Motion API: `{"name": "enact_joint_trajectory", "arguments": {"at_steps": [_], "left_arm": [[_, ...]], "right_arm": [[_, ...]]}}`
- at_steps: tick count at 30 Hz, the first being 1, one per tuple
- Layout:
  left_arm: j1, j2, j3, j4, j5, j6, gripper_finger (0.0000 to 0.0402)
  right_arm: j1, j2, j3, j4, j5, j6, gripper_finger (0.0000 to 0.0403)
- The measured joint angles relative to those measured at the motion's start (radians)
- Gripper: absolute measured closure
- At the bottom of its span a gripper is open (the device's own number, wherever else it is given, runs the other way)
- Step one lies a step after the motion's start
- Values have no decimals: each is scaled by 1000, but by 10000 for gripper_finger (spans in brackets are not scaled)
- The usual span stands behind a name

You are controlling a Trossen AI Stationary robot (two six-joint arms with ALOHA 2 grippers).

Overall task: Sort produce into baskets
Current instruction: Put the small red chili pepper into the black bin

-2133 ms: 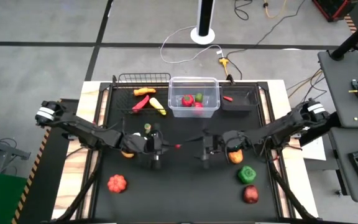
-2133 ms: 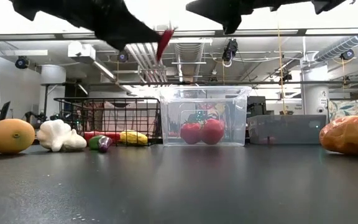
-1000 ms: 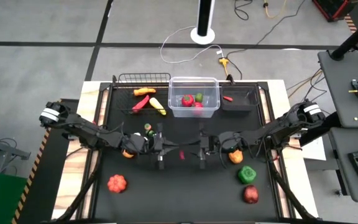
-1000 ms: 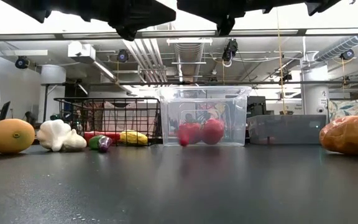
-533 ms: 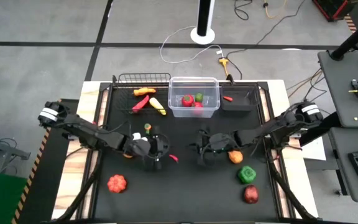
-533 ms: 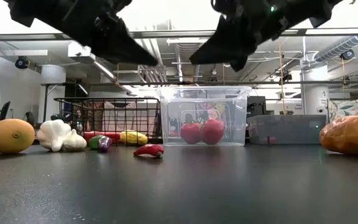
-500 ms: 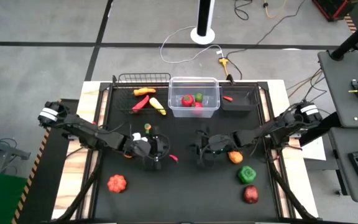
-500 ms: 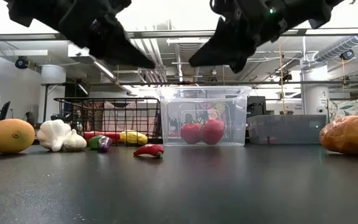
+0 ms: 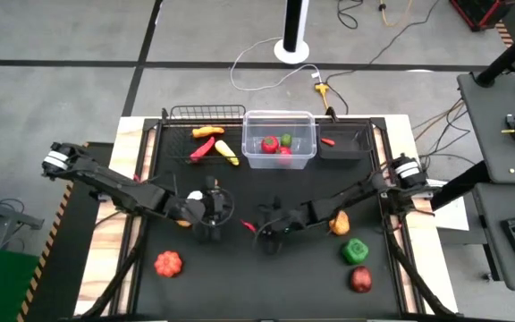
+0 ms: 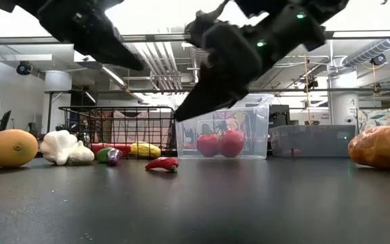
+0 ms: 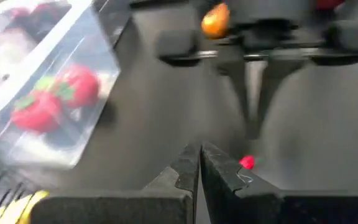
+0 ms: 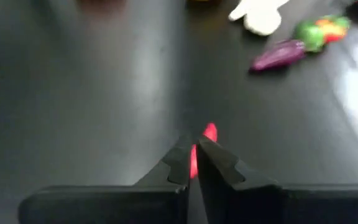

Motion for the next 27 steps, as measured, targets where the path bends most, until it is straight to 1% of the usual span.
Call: {"name": "enact_joint_trajectory", "arguments": {"at_steps": [3, 7, 11, 15, 18, 20, 24, 27], "left_arm": [[-9, -55, 2, -62, -9, -29, 401], [-32, -107, 1, -130, -8, -62, 401], [-51, -126, 0, -143, -15, -72, 401], [-56, -125, 0, -146, -23, -75, 401], [-57, -112, 0, -135, -27, -75, 401], [-57, -107, 0, -142, -41, -75, 401], [-57, -88, 0, -135, -57, -75, 402], [-57, -71, 0, -128, -65, -71, 401]], "right_arm": [[0, 48, 75, -92, -6, -9, 359], [2, 96, 133, -120, -5, -12, 302], [2, 134, 152, -125, 3, 5, 249], [1, 164, 154, -117, 3, 28, 220], [1, 182, 154, -123, 3, 42, 218], [1, 190, 155, -121, 4, 42, 228], [1, 190, 154, -123, 3, 41, 266], [1, 190, 152, -130, 3, 26, 306]]}}
